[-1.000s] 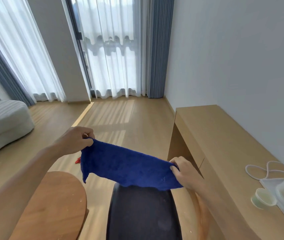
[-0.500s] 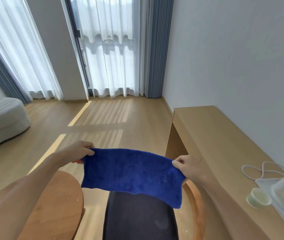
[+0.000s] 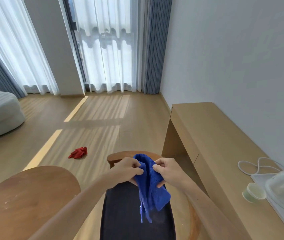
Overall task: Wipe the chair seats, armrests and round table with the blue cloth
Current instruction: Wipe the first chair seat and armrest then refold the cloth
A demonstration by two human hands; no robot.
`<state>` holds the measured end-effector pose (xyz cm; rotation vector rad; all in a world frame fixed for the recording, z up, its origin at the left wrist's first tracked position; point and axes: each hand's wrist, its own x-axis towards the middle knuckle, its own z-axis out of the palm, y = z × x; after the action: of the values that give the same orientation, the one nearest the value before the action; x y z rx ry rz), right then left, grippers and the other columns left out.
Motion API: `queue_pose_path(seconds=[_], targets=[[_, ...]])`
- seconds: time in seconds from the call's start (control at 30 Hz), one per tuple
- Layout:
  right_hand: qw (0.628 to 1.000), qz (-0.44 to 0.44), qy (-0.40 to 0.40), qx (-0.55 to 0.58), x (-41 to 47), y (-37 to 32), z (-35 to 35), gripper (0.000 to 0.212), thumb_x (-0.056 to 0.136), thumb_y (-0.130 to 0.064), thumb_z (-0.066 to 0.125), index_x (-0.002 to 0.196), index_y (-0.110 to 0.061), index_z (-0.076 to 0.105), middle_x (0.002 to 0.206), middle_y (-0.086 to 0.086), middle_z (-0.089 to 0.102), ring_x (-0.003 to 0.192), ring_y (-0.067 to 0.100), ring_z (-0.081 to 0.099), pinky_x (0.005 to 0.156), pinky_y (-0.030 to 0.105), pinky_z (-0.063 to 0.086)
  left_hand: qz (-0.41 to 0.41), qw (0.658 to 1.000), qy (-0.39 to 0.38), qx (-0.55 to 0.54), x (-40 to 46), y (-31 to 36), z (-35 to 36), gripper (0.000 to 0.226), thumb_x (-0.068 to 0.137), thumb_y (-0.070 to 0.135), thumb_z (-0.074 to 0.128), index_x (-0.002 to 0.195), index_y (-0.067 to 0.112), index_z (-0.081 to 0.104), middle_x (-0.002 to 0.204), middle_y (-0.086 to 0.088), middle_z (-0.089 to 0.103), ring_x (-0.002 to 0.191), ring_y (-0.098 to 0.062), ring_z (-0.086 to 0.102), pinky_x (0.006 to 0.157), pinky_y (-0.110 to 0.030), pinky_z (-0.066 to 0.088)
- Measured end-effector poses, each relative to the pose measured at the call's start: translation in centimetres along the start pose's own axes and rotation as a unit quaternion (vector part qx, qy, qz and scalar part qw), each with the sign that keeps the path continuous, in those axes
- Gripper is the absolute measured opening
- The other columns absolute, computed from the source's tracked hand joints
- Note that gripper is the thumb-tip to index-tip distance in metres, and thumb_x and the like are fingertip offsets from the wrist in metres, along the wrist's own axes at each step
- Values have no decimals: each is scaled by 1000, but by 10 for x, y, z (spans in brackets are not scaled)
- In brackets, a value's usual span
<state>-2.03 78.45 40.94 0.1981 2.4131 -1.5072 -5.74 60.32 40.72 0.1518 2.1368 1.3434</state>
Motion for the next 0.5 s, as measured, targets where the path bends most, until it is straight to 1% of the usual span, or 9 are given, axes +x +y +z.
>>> queue_pose_path(seconds=[0.07,0.13,0.2,0.23,0.3,0.33,0.4,0.43,0.5], targets=[[1000,-13,-9,4,-3,-4,0,16,98,-16,49,101,-13,65,93,5,72,69,27,72,67,41,60,10,1000,-11,-11,1,5,8,11,94,8,54,93,1,63,97,-19,70,85,-27,73,83,-40,58],[1000,-23,-6,1,-6,-4,-3,20,98,-15,48,107,-11,66,97,6,71,73,26,71,69,42,60,13,999,-26,-29,1,9,10,19,95,11,52,98,-5,62,99,-23,68,88,-31,71,86,-44,57],[1000,-23,-19,4,-6,-4,-6,22,98,-18,50,113,-12,65,100,7,70,80,26,71,71,42,60,19,994,-67,-79,-2,12,8,28,95,8,44,103,-15,59,101,-31,63,96,-37,67,89,-47,55],[999,-22,-33,6,-7,-3,-8,23,97,-22,53,115,-13,64,102,6,69,83,25,70,73,40,60,26,991,-88,-102,-4,13,7,29,92,3,40,102,-16,59,102,-31,62,98,-36,67,89,-47,55],[997,-35,-67,-13,-8,-2,-11,33,88,-38,65,116,-21,62,101,-1,69,87,18,69,72,30,59,40,986,-115,-112,-6,13,6,27,85,-6,39,92,-12,65,95,-22,66,96,-30,68,90,-45,55],[995,-47,-81,-32,-10,-2,-12,39,79,-45,72,112,-28,61,98,-5,68,87,14,67,71,26,57,48,986,-126,-102,-7,13,5,28,83,-10,40,88,-9,67,93,-18,67,96,-27,68,92,-44,54],[991,-71,-82,-73,-12,-2,-12,44,64,-51,78,102,-39,58,96,-10,66,88,9,65,74,20,53,63,985,-139,-84,-7,14,6,31,81,-14,42,91,-6,71,99,-17,70,100,-26,68,94,-42,53],[990,-85,-69,-94,-11,0,-11,45,62,-49,79,100,-41,56,97,-12,64,89,7,63,76,18,50,65,985,-140,-82,-7,13,6,33,82,-14,44,96,-5,72,103,-17,70,102,-27,68,94,-41,53],[983,-116,-28,-142,-8,3,-10,41,70,-35,77,105,-34,58,100,-14,60,92,7,59,78,17,46,66,985,-134,-80,-6,12,6,30,85,-13,49,101,-4,72,108,-14,70,104,-25,67,94,-40,53]])
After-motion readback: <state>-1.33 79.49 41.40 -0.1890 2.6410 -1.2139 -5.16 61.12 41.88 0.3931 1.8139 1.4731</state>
